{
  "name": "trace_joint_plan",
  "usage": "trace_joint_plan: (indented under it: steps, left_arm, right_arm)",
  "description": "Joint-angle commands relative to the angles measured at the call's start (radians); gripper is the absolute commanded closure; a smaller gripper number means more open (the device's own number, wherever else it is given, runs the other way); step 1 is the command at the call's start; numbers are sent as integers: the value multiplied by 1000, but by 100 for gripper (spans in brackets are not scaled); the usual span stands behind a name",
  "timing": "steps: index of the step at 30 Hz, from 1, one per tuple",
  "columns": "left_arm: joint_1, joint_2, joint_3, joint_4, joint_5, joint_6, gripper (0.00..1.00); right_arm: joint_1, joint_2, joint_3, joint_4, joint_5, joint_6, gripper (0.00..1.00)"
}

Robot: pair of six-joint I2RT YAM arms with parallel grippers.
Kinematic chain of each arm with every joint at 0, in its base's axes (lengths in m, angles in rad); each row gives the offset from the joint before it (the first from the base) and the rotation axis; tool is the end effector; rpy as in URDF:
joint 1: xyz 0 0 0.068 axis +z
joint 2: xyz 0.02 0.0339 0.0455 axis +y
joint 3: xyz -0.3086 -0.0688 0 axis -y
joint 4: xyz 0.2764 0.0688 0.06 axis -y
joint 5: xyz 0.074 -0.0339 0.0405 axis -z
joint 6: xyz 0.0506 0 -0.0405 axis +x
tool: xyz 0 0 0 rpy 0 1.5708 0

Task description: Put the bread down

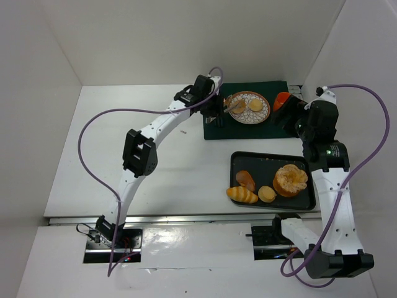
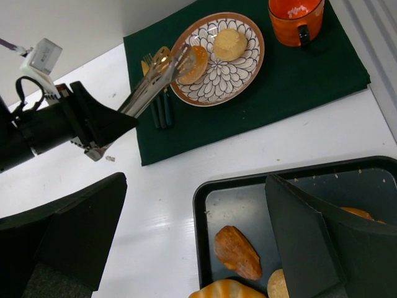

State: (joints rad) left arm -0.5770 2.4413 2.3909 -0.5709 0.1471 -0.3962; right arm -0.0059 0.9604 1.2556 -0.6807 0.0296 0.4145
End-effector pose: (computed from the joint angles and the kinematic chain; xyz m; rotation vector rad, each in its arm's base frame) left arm 0.5289 -0.3531 0.2862 0.2909 2.2561 -0.6944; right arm 0.2055 -0.0027 0.4573 0.4289 1.9164 0.2398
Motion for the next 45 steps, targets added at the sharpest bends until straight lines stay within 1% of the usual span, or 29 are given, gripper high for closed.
trace_joint_plan:
  steps: [1,3,4,5,7,8,9,10,11,12,13,14,16,17,19,20,21,22,26,30,34,38,45]
  left_arm:
    - [6,-132,-18,49,29,19,41]
    - [6,-189,-65,49,20,30,41]
    - [6,-255,-112,49,8,40,41]
    - [6,-289,-136,49,-1,60,41]
    - [-3,-353,-201,28,8,89,41]
    - [-12,-408,-213,5,17,132,41]
    - [-26,-433,-222,-68,26,154,41]
    - [-40,-458,-234,-105,26,175,41]
    - [-79,-485,-284,-136,-18,227,41]
    - [-101,-551,-324,-156,-41,246,41]
    - [-122,-585,-370,-182,-56,259,41]
    - [-144,-617,-456,-197,-57,273,41]
    - [-204,-709,-534,-227,-66,292,41]
    - [-224,-743,-626,-227,-49,292,41]
    - [-285,-828,-706,-227,-49,342,41]
    - [-302,-850,-764,-227,-49,356,41]
    - [-325,-866,-783,-227,-40,388,41]
    - [-336,-866,-794,-227,-40,398,40]
    - [-372,-889,-835,-276,38,457,39]
    - [-402,-880,-854,-288,39,467,36]
    - [-423,-855,-854,-320,74,477,33]
    - [-437,-855,-875,-331,62,477,33]
    - [-446,-780,-865,-340,94,487,33]
  right_arm:
    - [7,8,15,15,0,0,0]
    - [7,8,15,15,-10,10,0]
    - [7,8,5,15,-10,10,0]
    - [7,-2,5,15,-10,10,0]
    - [7,-2,5,3,-10,10,0]
    - [7,-2,19,3,1,10,0]
    - [7,7,19,-14,1,10,0]
    - [7,8,30,-14,1,20,0]
    - [7,8,30,-25,-11,20,0]
    - [7,8,30,-25,-11,20,0]
    - [7,-5,30,-25,-11,20,0]
    - [7,-5,30,-13,-11,29,0]
    - [7,-28,19,-13,-11,29,0]
    - [7,-28,19,-13,-11,29,0]
    - [7,-28,19,-22,-11,29,0]
    - [7,-28,28,-22,-11,20,0]
    - [7,-28,28,-22,-11,20,0]
    - [7,-28,28,-31,-11,20,0]
    - [7,-28,28,-31,-11,20,0]
    - [7,-28,28,-31,-22,20,0]
    - [7,-28,19,-31,-22,20,0]
    - [7,-28,8,-31,-22,20,0]
    - [7,-28,-1,-22,-22,20,0]
